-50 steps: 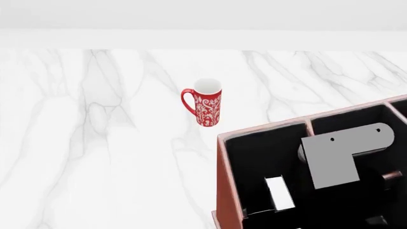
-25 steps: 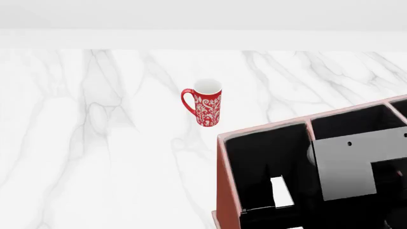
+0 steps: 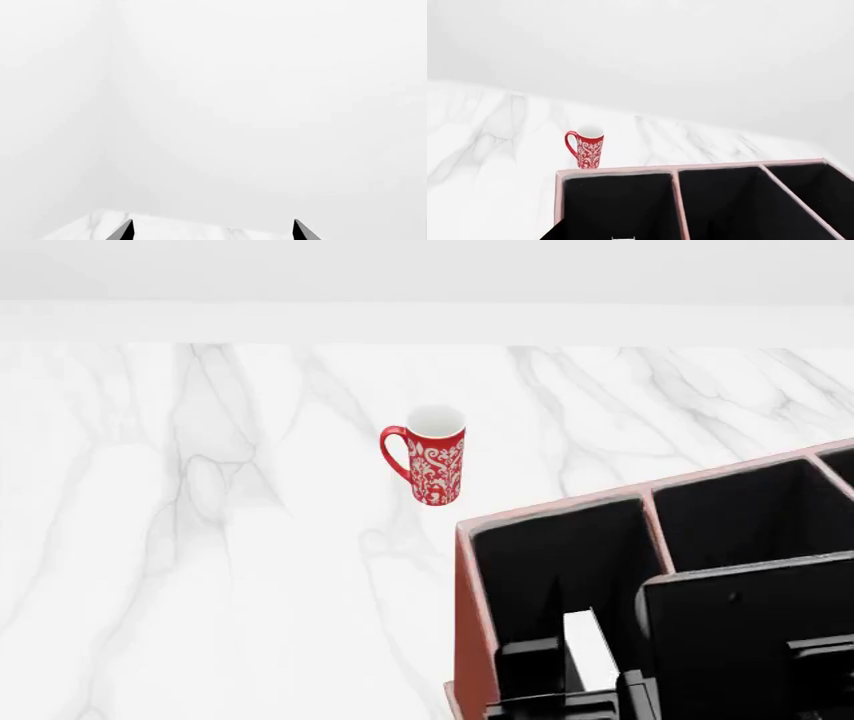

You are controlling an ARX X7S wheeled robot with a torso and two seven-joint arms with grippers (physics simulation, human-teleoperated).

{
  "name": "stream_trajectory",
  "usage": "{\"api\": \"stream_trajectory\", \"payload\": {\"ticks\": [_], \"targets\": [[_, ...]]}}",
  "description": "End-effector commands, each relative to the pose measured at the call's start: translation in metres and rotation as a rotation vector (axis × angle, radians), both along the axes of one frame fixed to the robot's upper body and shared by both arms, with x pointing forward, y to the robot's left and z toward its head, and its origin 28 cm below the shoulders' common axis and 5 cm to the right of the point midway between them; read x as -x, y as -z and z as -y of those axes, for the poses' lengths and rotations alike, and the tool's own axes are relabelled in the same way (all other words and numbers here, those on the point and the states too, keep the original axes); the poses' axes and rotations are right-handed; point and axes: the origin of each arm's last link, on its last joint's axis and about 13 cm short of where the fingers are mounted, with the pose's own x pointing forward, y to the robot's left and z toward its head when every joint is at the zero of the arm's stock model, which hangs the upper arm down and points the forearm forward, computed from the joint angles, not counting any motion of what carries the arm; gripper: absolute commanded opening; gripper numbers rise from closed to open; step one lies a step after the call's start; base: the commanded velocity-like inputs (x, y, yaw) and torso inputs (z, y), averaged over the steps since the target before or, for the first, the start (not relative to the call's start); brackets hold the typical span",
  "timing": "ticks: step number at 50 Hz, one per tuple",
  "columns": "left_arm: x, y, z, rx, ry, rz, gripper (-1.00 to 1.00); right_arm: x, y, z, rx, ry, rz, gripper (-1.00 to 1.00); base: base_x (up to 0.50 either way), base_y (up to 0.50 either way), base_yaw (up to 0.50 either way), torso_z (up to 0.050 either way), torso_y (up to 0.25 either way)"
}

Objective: Pick up the book and place it in the left compartment of the caddy.

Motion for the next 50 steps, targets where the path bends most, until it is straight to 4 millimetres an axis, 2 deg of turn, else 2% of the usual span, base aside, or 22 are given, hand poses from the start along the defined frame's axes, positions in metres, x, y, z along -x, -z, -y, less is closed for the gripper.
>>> {"api": "stream_trajectory", "payload": {"ticks": [1, 16, 28, 38, 50], "targets": [[0.007, -0.003, 0.001, 0.008, 0.011, 0.02, 1.0, 0.014, 0.001, -0.004, 0.007, 0.019, 0.076, 1.0, 0.0, 0.0, 0.0, 0.0, 0.0], [0.014, -0.005, 0.0, 0.007, 0.013, 0.039, 1.0, 0.041, -0.006, -0.008, -0.017, -0.01, 0.176, 1.0, 0.0, 0.0, 0.0, 0.0, 0.0], [0.02, -0.008, 0.001, 0.005, 0.021, 0.059, 1.0, 0.048, -0.008, -0.008, 0.01, -0.007, 0.272, 1.0, 0.0, 0.0, 0.0, 0.0, 0.0], [0.027, -0.009, 0.001, 0.007, 0.03, 0.08, 1.0, 0.062, -0.011, -0.012, 0.012, -0.013, 0.323, 1.0, 0.0, 0.0, 0.0, 0.0, 0.0], [0.033, -0.012, 0.001, 0.012, 0.043, 0.098, 1.0, 0.066, -0.017, -0.004, -0.006, -0.001, 0.373, 1.0, 0.0, 0.0, 0.0, 0.0, 0.0]]}}
